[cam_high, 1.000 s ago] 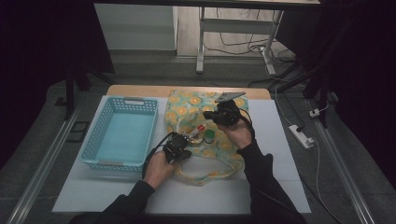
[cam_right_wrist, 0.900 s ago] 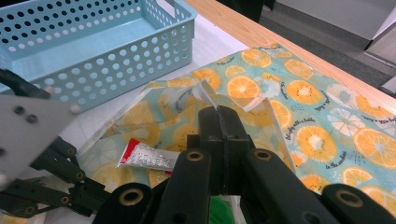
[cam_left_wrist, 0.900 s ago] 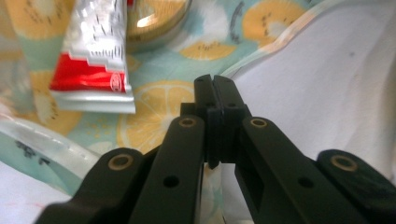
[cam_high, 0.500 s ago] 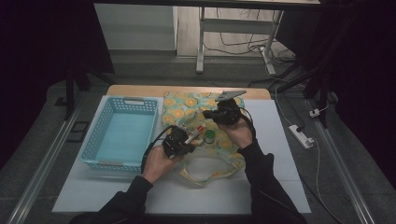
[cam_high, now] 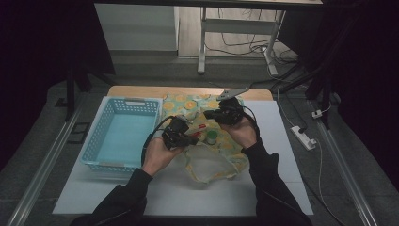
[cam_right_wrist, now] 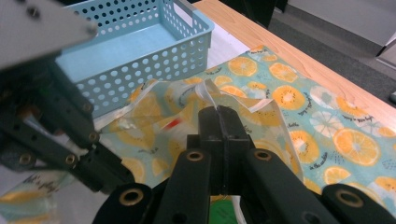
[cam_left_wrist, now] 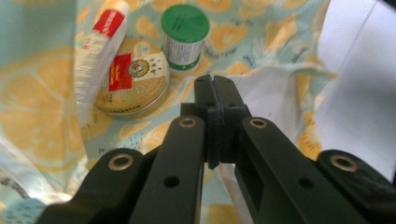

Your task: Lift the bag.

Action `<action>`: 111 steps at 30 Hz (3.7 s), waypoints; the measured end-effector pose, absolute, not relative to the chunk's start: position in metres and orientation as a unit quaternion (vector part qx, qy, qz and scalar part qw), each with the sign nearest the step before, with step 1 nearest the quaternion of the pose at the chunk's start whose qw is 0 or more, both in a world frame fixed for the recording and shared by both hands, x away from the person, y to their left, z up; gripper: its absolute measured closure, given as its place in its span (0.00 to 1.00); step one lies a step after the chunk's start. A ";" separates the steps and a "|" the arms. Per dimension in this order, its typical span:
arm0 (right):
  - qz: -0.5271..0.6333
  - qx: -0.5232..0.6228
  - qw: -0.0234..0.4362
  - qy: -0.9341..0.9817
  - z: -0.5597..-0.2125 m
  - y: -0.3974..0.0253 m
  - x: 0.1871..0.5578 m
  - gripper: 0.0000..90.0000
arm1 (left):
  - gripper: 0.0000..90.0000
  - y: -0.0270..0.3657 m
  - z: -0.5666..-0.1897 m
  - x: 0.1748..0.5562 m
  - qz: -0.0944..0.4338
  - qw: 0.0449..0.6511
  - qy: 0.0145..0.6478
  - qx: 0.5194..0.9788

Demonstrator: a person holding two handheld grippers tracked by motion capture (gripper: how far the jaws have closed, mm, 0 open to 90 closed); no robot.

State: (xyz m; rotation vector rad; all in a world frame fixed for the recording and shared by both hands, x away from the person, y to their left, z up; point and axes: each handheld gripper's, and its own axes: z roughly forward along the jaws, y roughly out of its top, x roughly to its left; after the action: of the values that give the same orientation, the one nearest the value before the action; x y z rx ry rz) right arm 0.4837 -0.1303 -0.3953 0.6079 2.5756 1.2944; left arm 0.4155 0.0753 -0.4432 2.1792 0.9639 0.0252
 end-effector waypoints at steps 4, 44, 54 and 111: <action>0.435 0.200 0.099 0.873 -0.392 -0.129 0.481 1.00 | 1.00 0.082 -0.430 0.419 0.007 0.386 0.373 0.844; 0.466 0.172 0.101 0.862 -0.338 -0.130 0.465 1.00 | 1.00 0.114 -0.326 0.455 0.009 0.477 0.354 0.804; 0.473 0.161 0.110 0.859 -0.309 -0.130 0.464 1.00 | 1.00 0.110 -0.302 0.459 0.020 0.497 0.352 0.793; 0.481 0.162 0.172 0.844 -0.244 -0.125 0.467 1.00 | 0.99 0.106 -0.255 0.477 0.071 0.537 0.353 0.763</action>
State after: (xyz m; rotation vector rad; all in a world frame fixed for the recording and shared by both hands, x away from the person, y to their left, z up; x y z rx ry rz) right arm 0.4673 -0.1251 -0.2435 0.4599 2.3962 1.3665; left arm 0.4765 0.1056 -0.2554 1.8162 0.8409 0.1686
